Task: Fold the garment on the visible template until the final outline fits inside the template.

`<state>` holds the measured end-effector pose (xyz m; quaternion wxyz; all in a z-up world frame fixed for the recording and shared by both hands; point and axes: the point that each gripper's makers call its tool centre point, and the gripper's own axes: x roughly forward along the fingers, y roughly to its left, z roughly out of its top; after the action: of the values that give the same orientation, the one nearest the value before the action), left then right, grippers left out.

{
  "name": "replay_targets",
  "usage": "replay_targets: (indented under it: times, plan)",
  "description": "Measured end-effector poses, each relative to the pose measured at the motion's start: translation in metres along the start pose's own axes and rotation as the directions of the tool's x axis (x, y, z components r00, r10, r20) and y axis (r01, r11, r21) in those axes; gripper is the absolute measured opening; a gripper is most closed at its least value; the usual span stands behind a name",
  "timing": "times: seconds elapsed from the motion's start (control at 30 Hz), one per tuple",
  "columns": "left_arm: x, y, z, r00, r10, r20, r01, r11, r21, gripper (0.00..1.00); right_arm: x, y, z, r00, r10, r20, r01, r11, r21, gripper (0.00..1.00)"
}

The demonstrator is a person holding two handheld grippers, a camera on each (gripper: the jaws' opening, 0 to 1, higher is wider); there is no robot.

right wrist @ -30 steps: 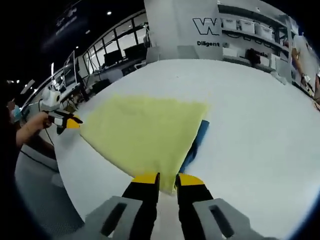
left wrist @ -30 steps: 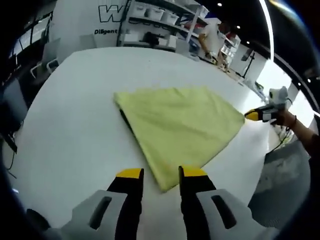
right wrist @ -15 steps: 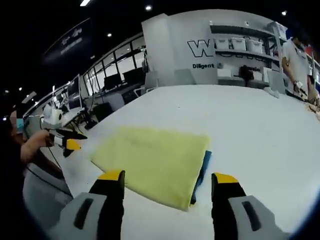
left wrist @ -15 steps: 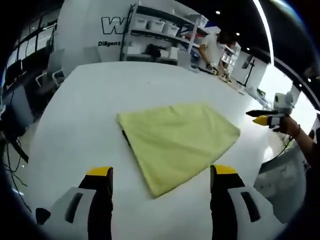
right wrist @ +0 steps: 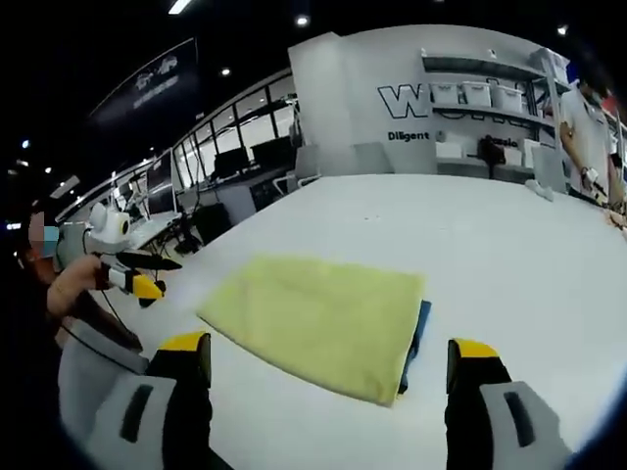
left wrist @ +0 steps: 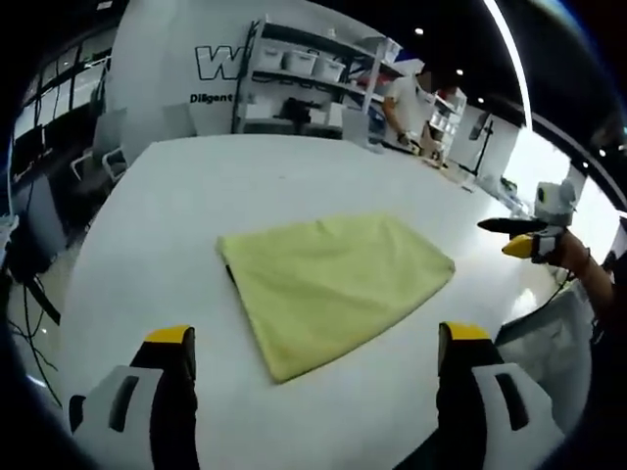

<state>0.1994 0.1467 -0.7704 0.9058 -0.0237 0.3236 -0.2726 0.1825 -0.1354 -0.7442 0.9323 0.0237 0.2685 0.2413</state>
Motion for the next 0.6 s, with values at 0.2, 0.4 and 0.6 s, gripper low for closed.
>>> replay_targets:
  times: [0.2, 0.4, 0.6]
  plan:
    - [-0.004, -0.008, 0.002, 1.000, -0.004, 0.013, 0.003, 1.000, 0.025, 0.99, -0.008, 0.002, 0.003, 1.000, -0.006, 0.004, 0.007, 1.000, -0.015, 0.99]
    - [-0.005, -0.012, 0.005, 0.999, -0.003, 0.041, 0.001, 0.999, 0.033, 0.99, -0.008, 0.005, -0.003, 1.000, -0.013, -0.009, 0.012, 0.999, -0.033, 0.99]
    - [-0.005, -0.013, 0.000, 1.000, 0.007, 0.018, -0.008, 0.999, 0.047, 0.99, -0.010, 0.003, -0.009, 1.000, -0.016, -0.021, 0.016, 1.000, -0.022, 0.99]
